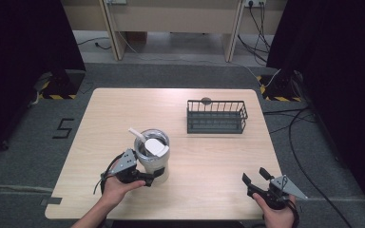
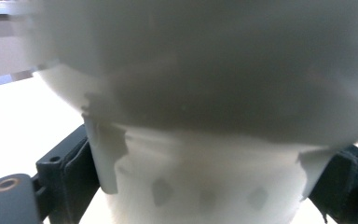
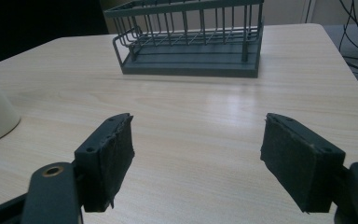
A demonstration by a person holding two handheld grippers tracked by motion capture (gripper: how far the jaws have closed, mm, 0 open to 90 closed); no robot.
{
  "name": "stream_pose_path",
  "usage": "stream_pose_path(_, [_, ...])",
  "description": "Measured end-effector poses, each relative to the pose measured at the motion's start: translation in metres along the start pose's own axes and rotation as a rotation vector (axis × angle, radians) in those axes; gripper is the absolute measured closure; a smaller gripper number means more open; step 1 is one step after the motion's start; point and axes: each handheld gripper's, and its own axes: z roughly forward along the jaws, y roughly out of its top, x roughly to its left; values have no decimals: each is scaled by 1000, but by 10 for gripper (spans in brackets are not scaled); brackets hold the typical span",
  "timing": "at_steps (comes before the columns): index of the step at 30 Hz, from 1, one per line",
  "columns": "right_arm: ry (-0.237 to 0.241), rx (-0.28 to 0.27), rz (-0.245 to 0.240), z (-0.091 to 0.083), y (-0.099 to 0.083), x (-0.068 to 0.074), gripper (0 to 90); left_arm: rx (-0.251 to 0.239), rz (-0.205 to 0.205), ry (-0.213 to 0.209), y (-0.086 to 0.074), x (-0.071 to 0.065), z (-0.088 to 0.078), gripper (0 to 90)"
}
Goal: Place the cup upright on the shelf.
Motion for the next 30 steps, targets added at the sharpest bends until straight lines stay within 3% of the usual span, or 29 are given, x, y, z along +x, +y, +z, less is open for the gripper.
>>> stream_pose_path(16, [-2, -2, 3, 1, 0, -1, 255, 32, 21, -12, 6, -2, 2, 104])
stream_pose_path(30, [-7, -10, 14, -1, 0, -3, 255, 9, 35, -26, 25, -5, 15, 105])
